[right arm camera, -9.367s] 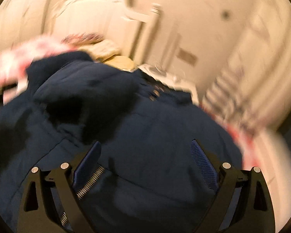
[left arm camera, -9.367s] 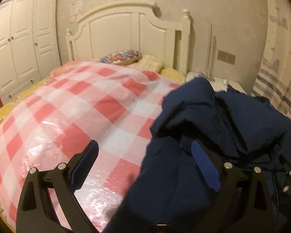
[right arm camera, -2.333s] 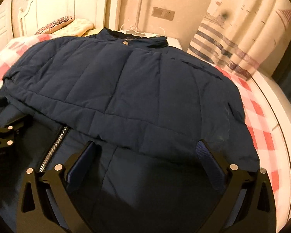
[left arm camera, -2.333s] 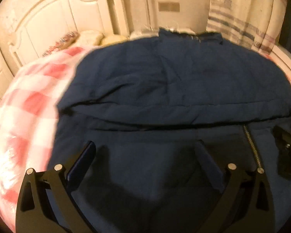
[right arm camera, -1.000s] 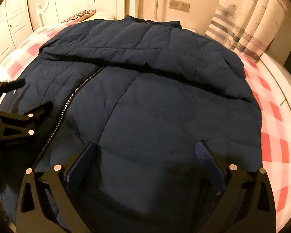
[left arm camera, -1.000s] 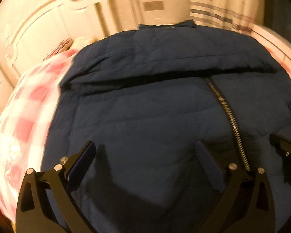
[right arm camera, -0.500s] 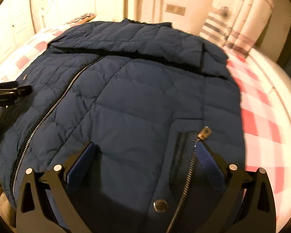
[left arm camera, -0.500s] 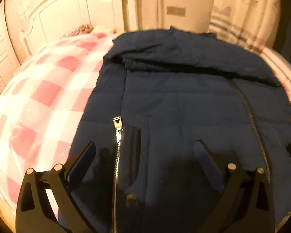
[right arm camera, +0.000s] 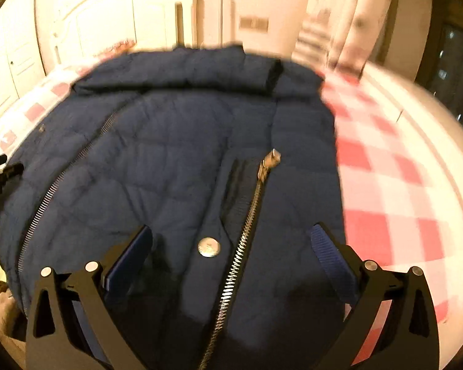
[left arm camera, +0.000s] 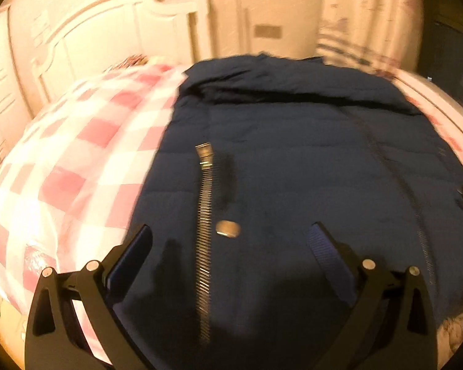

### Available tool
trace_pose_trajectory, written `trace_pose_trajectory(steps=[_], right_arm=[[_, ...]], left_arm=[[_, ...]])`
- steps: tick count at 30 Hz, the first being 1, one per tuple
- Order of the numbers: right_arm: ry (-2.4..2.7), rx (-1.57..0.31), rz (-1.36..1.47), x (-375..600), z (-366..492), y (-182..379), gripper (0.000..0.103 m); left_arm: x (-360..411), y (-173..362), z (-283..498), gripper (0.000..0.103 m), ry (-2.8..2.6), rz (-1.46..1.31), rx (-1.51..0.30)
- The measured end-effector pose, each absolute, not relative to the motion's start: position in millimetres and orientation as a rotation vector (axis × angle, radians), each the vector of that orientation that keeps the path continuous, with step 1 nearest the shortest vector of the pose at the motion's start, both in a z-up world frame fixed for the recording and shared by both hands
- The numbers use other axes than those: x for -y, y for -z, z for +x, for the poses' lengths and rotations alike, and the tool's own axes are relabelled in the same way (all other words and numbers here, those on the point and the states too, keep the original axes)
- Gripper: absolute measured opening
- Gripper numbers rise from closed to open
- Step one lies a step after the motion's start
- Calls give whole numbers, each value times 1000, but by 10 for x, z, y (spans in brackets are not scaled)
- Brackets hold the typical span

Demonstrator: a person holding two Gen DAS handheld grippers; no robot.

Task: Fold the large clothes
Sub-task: 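Press the folded navy jacket flat with both grippers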

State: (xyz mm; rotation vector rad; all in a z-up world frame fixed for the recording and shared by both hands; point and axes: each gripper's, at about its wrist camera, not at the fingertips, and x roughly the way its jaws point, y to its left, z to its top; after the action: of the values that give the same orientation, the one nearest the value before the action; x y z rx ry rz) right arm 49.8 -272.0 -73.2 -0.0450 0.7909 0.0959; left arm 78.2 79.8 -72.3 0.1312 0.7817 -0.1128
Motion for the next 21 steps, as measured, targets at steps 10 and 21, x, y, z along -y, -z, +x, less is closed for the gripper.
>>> trace_pose_trajectory(steps=[10,21], right_arm=[[-194,-795,-175,2227,386,1011,99],[-173,-809,-91,2444,207,1047,99]], left_arm=[[-480,980,618,101,133,256,-767],[-540,1018,650,101,150,217,-774]])
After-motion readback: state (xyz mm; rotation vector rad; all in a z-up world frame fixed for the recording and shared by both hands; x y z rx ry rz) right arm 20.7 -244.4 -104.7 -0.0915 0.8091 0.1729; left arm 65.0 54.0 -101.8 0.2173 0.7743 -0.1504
